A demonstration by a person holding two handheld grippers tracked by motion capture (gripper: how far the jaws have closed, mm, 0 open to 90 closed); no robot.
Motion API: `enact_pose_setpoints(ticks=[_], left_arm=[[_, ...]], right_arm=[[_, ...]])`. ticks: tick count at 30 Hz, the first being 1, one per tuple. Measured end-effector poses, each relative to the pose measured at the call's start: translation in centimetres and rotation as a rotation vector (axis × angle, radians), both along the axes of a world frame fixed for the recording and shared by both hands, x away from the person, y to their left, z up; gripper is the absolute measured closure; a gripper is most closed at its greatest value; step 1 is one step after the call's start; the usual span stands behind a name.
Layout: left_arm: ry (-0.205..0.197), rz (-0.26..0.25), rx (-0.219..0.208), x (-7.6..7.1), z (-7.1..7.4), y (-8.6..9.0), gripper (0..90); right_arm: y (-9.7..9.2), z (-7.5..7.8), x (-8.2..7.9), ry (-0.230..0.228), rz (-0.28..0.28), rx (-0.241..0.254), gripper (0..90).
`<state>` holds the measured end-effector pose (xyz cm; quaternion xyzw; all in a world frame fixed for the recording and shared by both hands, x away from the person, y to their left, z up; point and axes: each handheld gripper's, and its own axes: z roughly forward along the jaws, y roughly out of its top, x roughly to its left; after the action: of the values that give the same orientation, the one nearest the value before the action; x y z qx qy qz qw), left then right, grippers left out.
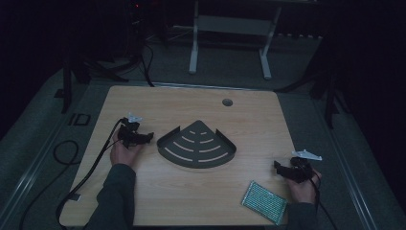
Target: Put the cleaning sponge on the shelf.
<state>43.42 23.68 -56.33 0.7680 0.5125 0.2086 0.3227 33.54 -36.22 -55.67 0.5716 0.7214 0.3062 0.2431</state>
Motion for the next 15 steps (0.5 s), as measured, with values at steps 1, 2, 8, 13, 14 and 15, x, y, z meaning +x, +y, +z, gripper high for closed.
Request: enact_pose_setpoints(ticks=[1,2,8,13,14,15], left_arm=[[0.000,0.002,0.001,0.0,0.0,0.0,13.8],[0.000,0.002,0.001,0.0,0.0,0.0,13.6],[0.000,0.002,0.001,0.0,0.0,0.0,13.6],[0.000,0.003,0.000,0.0,0.0,0.0,13.5],[0.000,0.003,0.000,0.0,0.0,0.0,13.5],[0.000,0.003,0.001,0.0,0.0,0.0,13.5]], right_arm=[[0.1,0.0,0.0,0.011,0.005,-0.005,16.8],[0.2,0.1,0.1,0.021,0.002,-0.009,16.6],[1.0,1.9,-0.6,-0.008,0.052,-0.028,26.4],[1.0,4.0,-2.1,-0.038,0.104,-0.041,46.4],[1.0,4.0,-2.1,-0.038,0.104,-0.041,46.4],[1.0,4.4,-2.5,-0.046,0.119,-0.054,52.4]])
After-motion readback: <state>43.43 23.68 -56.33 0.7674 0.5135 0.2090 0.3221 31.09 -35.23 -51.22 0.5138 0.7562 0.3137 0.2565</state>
